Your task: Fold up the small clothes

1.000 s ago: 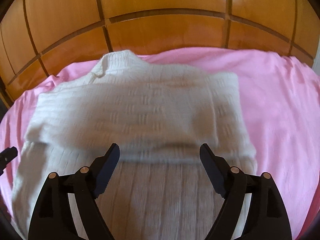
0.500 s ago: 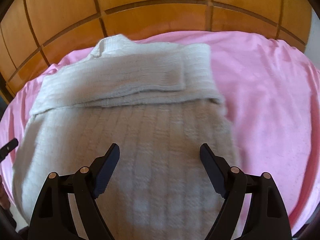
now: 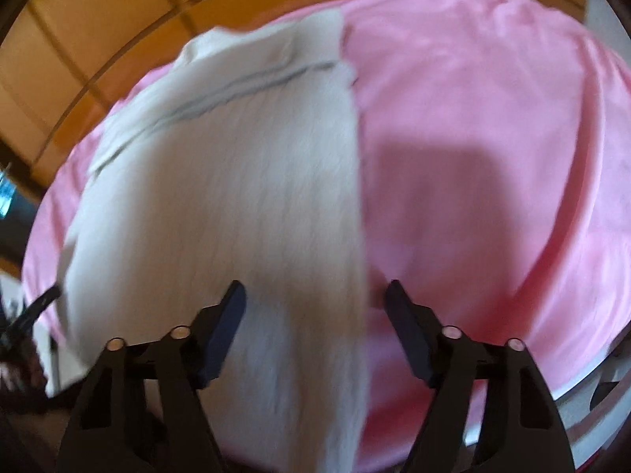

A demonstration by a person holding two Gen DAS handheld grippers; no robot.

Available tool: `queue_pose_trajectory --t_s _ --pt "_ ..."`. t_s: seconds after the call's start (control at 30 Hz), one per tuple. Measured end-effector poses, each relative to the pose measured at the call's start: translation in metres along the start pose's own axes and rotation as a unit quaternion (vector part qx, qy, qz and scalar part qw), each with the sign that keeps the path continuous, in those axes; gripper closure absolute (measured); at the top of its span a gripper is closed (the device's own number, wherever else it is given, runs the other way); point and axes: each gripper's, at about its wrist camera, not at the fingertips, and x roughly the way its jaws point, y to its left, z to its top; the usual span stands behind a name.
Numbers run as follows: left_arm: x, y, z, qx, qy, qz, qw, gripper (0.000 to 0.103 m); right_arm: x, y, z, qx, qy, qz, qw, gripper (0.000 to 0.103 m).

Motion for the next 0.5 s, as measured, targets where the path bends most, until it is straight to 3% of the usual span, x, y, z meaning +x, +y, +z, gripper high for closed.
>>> queue_pose_trajectory --t_s 0.07,0.1,0.13,0.2,0.23,0.33,0.5 --pt "0.0 -0.002 -0.008 0.008 0.019 -0.018 0.9996 0.071 0.001 0.006 -0.01 -0.015 0.027 0.023 0.999 0.056" --pt "0.0 -0.004 -0.012 0.017 0.024 -0.023 0.9993 0.087 0.002 0.012 -0.015 -0.032 0.042 0.026 0.998 0.062" --pt "-0.001 -0.005 -0.014 0.023 0.027 -0.023 0.9991 0.093 0.003 0.015 -0.017 -0.041 0.051 0.03 0.997 0.077" --pt "-0.013 -0.004 -0.008 0.011 0.011 -0.053 0.9985 0.095 -0.004 0.021 -0.014 -0.046 0.049 0.055 0.996 0.094" --pt "-0.018 -0.003 -0.005 0.007 0.003 -0.067 0.9977 0.095 -0.014 0.024 -0.006 -0.043 0.028 0.083 0.995 0.095" --pt "-0.037 0.001 0.021 -0.017 -0.041 -0.108 0.9932 0.095 -0.029 0.027 0.018 -0.03 -0.02 0.111 0.993 0.095" --pt "-0.023 0.006 0.071 -0.06 -0.059 -0.12 0.9892 0.095 -0.015 0.017 0.073 0.023 -0.065 0.121 0.99 0.095"
